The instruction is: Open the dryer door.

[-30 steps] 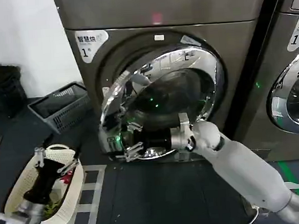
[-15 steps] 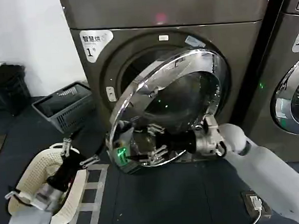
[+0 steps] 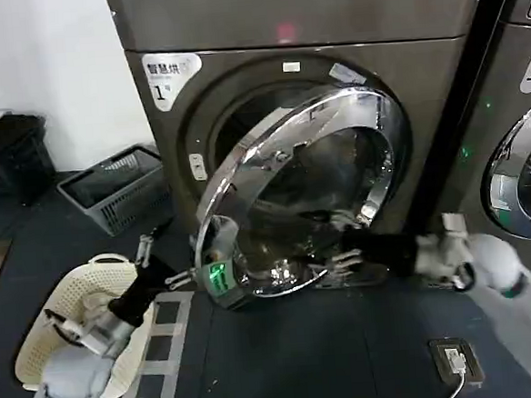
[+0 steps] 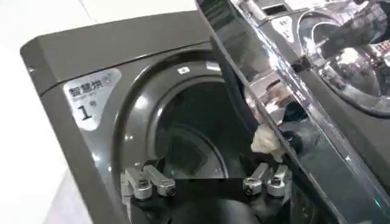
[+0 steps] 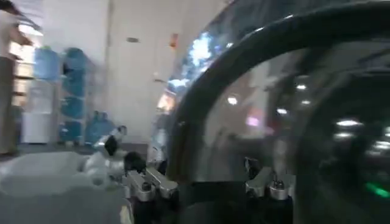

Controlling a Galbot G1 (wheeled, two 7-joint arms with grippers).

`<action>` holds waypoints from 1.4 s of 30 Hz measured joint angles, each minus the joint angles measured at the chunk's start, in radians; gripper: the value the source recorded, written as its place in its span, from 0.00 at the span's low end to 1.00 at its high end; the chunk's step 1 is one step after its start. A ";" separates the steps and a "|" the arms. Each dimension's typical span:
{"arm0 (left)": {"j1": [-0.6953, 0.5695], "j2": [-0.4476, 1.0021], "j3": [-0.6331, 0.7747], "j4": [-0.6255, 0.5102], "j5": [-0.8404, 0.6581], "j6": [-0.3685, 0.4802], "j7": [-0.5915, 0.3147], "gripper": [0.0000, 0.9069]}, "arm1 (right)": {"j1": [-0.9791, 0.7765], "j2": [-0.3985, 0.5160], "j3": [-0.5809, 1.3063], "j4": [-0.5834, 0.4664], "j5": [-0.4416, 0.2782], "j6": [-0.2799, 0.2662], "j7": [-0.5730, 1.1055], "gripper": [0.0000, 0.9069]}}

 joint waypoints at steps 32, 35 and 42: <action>-0.048 0.041 0.214 -0.105 -0.022 -0.032 0.038 1.00 | -0.891 0.427 1.171 0.295 -0.363 -0.082 0.581 1.00; -0.066 0.038 0.246 -0.098 -0.009 -0.029 0.038 1.00 | -0.884 0.484 1.230 0.269 -0.407 -0.094 0.632 1.00; -0.136 0.019 0.358 -0.061 0.006 -0.026 0.039 1.00 | -0.912 0.637 1.348 0.191 -0.439 -0.059 0.695 1.00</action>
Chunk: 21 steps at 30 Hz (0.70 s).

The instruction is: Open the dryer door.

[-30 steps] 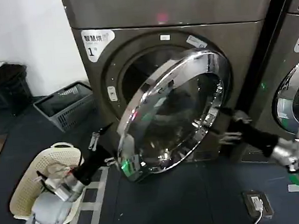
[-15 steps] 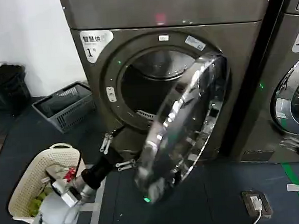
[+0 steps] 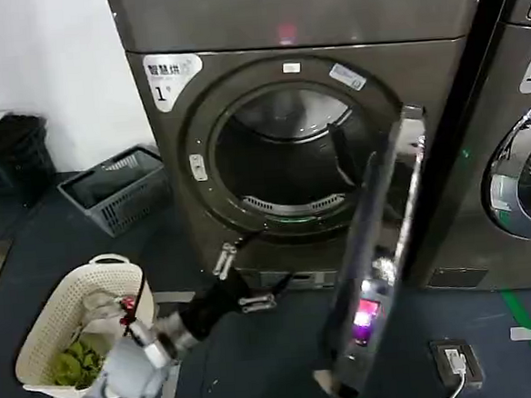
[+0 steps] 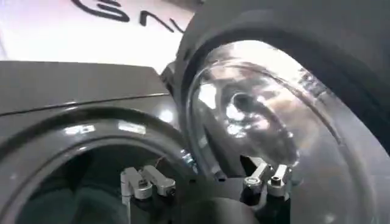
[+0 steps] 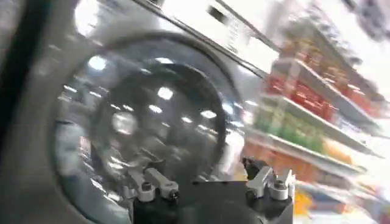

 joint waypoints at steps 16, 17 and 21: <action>-0.237 -0.092 0.293 0.152 0.007 0.011 -0.002 1.00 | -0.012 0.111 0.228 -0.145 -0.101 0.067 0.265 1.00; -0.253 -0.101 0.308 0.162 0.007 0.012 -0.002 1.00 | -0.014 0.115 0.238 -0.150 -0.101 0.067 0.269 1.00; -0.315 -0.139 0.369 0.201 0.018 0.015 -0.003 1.00 | -0.017 0.125 0.273 -0.174 -0.105 0.062 0.292 1.00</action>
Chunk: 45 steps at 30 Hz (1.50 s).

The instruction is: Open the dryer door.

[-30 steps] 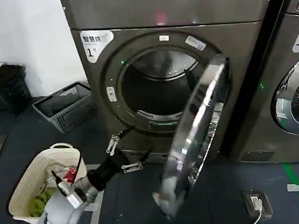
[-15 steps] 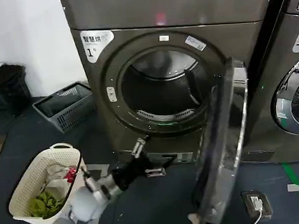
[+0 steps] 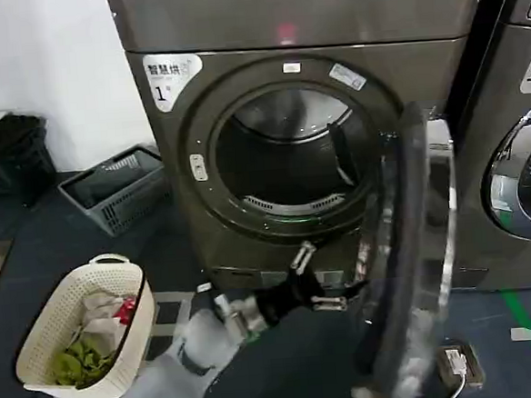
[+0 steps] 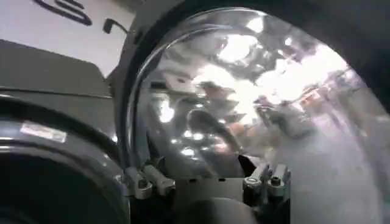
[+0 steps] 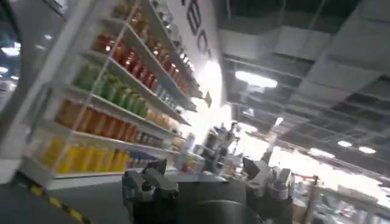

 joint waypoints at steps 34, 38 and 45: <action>-0.226 -0.396 0.381 0.330 0.128 0.005 -0.017 1.00 | -0.009 0.052 0.076 -0.004 -0.009 -0.003 0.018 1.00; -0.241 -0.455 0.388 0.390 0.135 0.010 -0.018 1.00 | -0.009 0.055 0.074 -0.002 -0.010 -0.002 0.017 1.00; -0.273 -0.464 0.382 0.472 0.140 0.028 -0.023 1.00 | -0.004 0.067 0.056 0.010 -0.020 0.000 0.017 1.00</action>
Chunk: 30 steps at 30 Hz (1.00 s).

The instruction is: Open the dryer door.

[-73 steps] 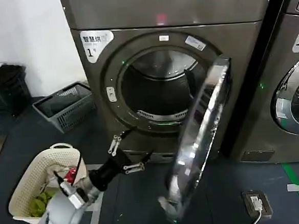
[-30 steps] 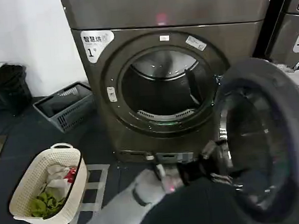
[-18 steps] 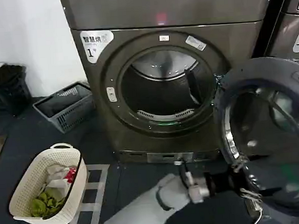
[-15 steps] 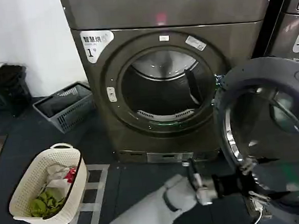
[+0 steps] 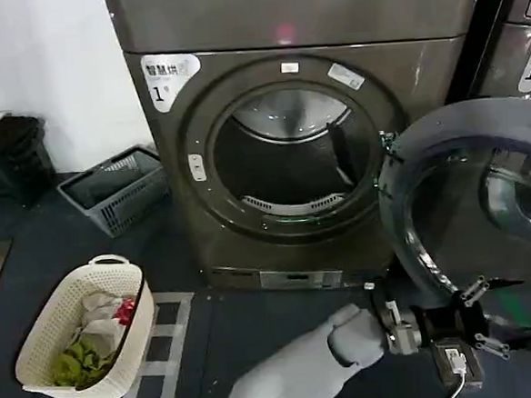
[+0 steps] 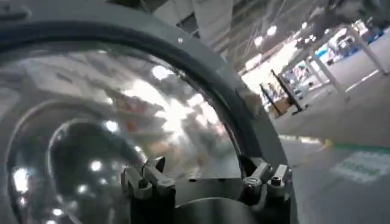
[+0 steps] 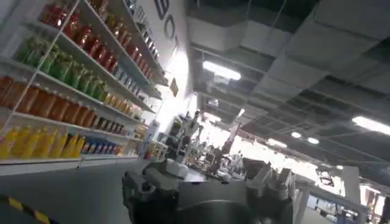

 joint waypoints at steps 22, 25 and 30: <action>-0.009 0.000 -0.016 0.079 -0.060 0.118 -0.120 1.00 | 0.009 0.020 -0.028 0.033 -0.016 0.002 0.003 1.00; -0.001 0.000 -0.005 0.056 -0.111 0.112 -0.166 1.00 | 0.010 0.027 -0.035 0.042 -0.019 0.003 0.004 1.00; 0.003 0.000 -0.002 -0.001 -0.219 0.234 -0.256 1.00 | 0.015 0.039 -0.047 0.058 -0.025 0.002 0.008 1.00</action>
